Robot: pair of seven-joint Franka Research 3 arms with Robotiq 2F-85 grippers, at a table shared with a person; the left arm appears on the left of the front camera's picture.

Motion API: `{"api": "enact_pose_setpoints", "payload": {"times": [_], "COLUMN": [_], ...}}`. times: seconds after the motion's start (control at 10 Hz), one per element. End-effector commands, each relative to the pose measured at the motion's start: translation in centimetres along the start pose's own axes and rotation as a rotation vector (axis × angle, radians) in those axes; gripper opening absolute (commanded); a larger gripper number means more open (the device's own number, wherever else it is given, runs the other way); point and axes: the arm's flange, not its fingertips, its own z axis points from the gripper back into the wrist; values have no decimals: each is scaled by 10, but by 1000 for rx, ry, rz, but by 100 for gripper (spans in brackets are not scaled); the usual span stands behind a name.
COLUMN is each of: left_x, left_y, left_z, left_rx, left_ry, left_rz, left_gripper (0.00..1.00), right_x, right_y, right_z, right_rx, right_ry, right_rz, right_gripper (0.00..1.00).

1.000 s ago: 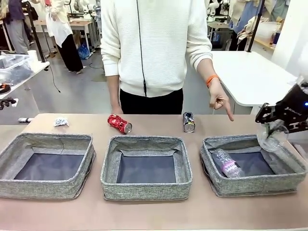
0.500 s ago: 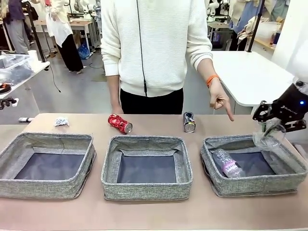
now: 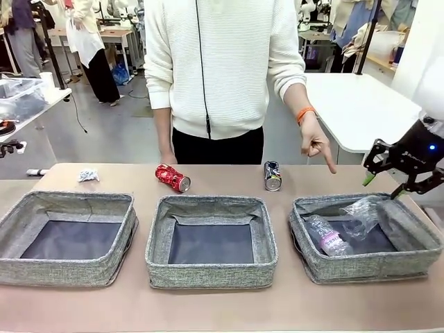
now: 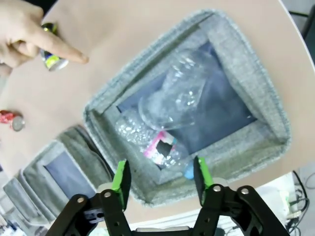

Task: Sort the waste into the appropriate baskets.
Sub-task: Place the picked waste into the Fabric basket indicated by the person.

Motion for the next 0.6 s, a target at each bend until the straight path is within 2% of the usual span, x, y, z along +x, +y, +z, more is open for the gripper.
{"api": "enact_pose_setpoints", "payload": {"times": [0.0,0.2,0.3,0.5], "left_x": [0,0,0,0], "left_y": [-2,-2,-2,-2], "left_z": [0,0,0,0], "left_rx": [-19,-19,-19,-19], "left_ry": [-2,-2,-2,-2], "left_rz": [-21,-21,-21,-21], "left_gripper": [100,100,100,100], "right_x": [-15,-14,-15,-18], "right_y": [-6,-2,4,29], "right_z": [-11,-9,-4,19], "right_rx": [33,47,91,229], "right_ry": [-19,-20,-11,133], "right_rz": [-21,-7,12,63], "right_gripper": [100,100,100,100]}}
